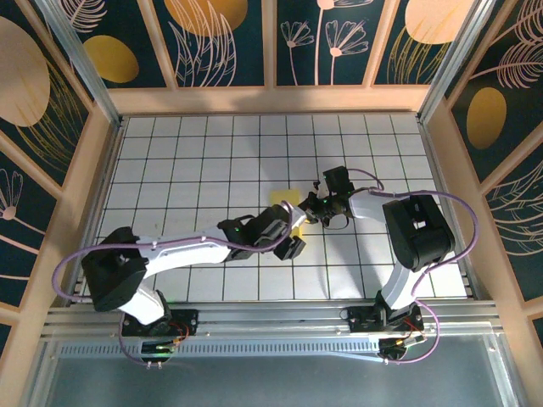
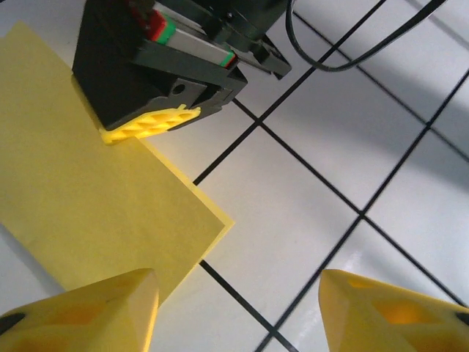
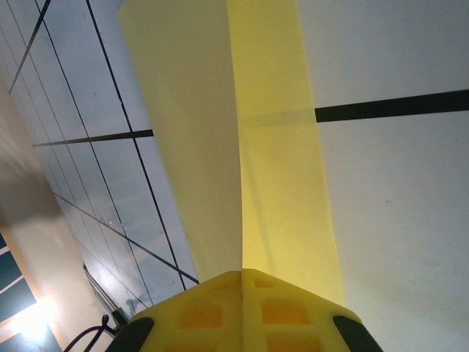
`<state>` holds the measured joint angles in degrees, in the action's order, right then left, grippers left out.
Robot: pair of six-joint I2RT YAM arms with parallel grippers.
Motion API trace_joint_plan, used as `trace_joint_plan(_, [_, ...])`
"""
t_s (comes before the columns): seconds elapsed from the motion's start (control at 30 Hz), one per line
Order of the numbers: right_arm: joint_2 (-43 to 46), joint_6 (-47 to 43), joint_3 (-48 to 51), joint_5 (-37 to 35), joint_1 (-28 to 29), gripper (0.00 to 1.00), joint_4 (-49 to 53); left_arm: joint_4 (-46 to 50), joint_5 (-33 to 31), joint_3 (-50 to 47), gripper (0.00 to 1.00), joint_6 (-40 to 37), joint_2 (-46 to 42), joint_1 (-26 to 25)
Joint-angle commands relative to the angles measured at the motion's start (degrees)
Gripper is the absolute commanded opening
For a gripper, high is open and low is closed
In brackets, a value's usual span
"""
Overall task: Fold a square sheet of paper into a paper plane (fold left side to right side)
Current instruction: Fold the triangle a second time at the center of the table.
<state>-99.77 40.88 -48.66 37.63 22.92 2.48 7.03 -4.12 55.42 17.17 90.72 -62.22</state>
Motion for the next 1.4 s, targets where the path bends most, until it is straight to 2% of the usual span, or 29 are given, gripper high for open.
trace_joint_plan(0.0, [1.18,0.31,-1.35,0.86,-0.33,0.01,1.45,3.90,-8.36,3.88,0.63,-4.53,3.94,-2.03])
trace_joint_plan(0.2, [1.26,0.40,-1.19,1.03,-0.42,0.01,1.28,4.40,-11.73,7.00,0.67,-5.22,10.00,-2.90])
trace_joint_plan(0.3, [1.42,0.41,-1.08,1.02,-0.41,0.02,1.16,5.63,-12.22,8.63,0.75,-5.21,12.12,-2.86])
trace_joint_plan(0.5, [1.19,0.75,-0.64,1.22,-0.40,0.02,0.48,6.77,-14.80,9.95,0.73,-3.90,14.68,-2.90])
trace_joint_plan(0.57, [1.22,0.77,-0.55,1.39,-0.42,0.02,0.39,6.95,-15.28,10.32,0.65,-3.52,15.26,-2.91])
trace_joint_plan(0.73, [1.39,0.54,-0.55,1.29,-0.36,0.02,0.44,6.95,-15.99,10.68,0.40,-3.11,15.38,-2.91])
trace_joint_plan(1.0, [1.71,-0.61,-2.07,0.96,-0.73,0.03,1.57,5.63,-14.01,9.54,0.01,-2.59,13.42,-2.78])
trace_joint_plan(1.17, [3.38,-1.55,-3.65,0.96,-1.68,0.12,2.60,5.08,-10.20,9.47,0.00,-1.50,12.90,-1.28])
trace_joint_plan(1.37, [8.05,-4.03,-3.80,-0.94,-5.13,0.30,4.67,1.35,1.59,6.90,0.00,-0.31,9.85,3.43])
